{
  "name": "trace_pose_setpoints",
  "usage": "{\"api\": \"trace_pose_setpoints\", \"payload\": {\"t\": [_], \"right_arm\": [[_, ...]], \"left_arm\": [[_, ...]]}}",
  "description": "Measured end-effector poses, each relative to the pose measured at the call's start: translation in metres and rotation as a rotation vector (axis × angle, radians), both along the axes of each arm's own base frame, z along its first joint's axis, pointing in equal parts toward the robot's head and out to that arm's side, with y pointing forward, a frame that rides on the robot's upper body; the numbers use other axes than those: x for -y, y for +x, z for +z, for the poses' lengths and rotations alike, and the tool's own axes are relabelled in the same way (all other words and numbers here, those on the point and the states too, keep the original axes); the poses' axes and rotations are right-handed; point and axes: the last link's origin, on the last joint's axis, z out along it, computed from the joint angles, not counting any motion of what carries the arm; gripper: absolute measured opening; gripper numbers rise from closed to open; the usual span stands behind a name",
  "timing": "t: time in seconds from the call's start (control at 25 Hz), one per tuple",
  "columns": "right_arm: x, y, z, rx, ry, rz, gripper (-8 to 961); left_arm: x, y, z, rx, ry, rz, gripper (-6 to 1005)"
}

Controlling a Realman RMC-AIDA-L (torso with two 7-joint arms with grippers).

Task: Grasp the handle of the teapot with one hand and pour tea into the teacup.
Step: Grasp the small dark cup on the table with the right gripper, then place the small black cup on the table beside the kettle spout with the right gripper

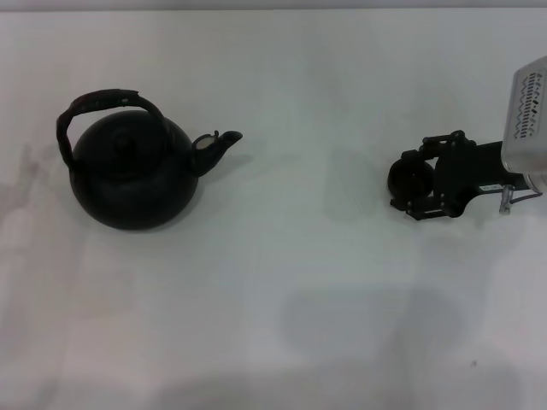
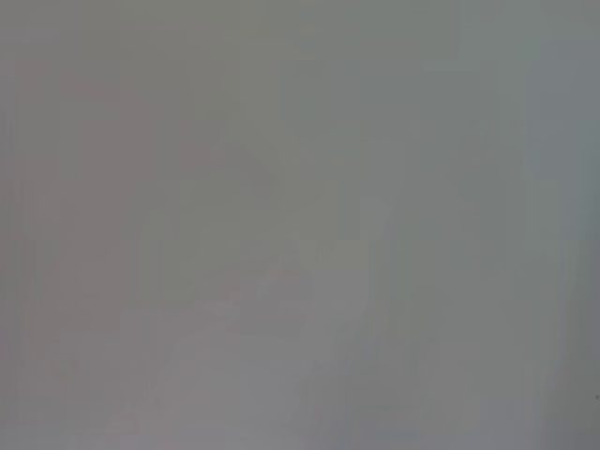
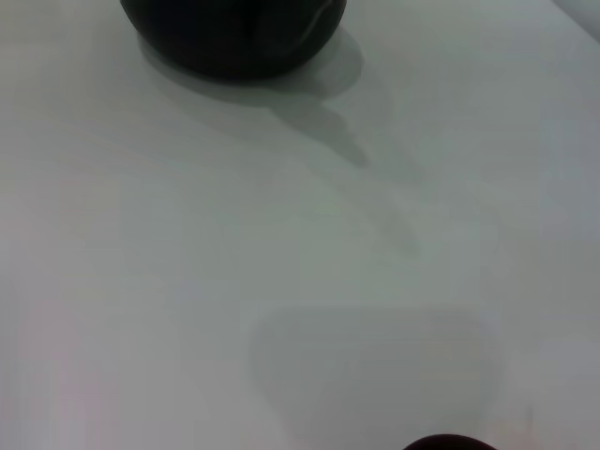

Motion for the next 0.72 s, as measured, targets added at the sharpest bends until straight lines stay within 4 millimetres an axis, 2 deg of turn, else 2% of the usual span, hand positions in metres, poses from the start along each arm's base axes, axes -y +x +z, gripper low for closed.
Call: {"api": "trace_pose_setpoints", "payload": {"t": [0.36, 0.64, 0.72], "right_arm": [[-0.002, -0.005, 0.002, -0.021, 0.007, 0.005, 748], [-0.002, -0.027, 0.003, -0.121, -0.01, 0.03, 740], [-0.002, -0.034, -0.002, -0.14, -0.02, 0.042, 740]], "left_arm": [[0.001, -0.001, 0.0, 0.0, 0.0, 0.002, 773], [0.001, 0.0, 0.0, 0.005, 0.001, -0.001, 774], [0.001, 0.0, 0.0, 0.005, 0.001, -0.002, 774]]}}
